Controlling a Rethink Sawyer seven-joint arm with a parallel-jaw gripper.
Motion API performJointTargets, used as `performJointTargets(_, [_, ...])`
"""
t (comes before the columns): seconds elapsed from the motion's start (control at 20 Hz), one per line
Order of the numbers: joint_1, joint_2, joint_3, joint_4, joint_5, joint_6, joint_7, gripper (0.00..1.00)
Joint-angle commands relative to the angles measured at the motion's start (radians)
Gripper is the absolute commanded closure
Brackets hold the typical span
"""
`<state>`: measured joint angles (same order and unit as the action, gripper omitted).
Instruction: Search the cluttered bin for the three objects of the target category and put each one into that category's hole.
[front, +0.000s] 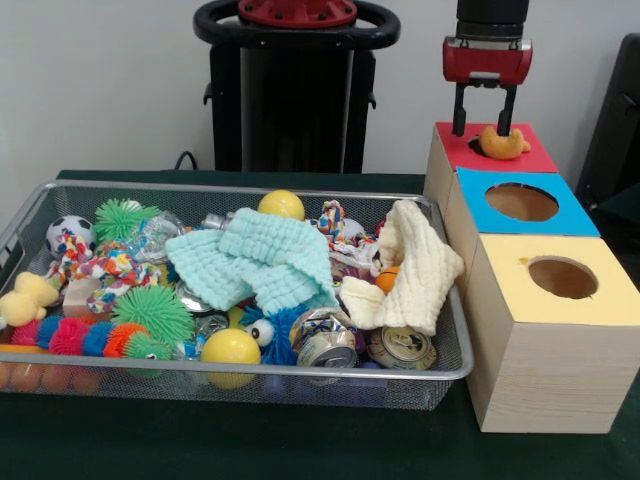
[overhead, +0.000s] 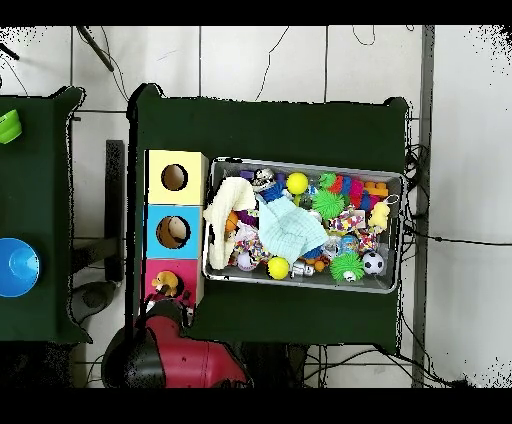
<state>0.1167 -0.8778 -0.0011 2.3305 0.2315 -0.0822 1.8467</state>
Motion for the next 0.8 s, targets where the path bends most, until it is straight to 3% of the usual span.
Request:
performJointTargets(0.05, [0.026, 0.029, 0.028, -0.010, -0.042, 0.093, 0.111, 0.00])
performJointTargets(0.15, [0.039, 0.022, -0.001, -0.016, -0.047, 0.089, 0.100, 0.00])
performJointTargets(0.5, [0.110, 0.027, -0.226, -0.115, -0.124, 0.133, -0.032, 0.00])
performJointTargets(0.6, [0.115, 0.024, -0.259, -0.133, -0.155, 0.144, -0.042, 0.00])
performJointTargets(0.8, [0.076, -0.003, -0.248, -0.140, -0.217, 0.170, -0.029, 0.00])
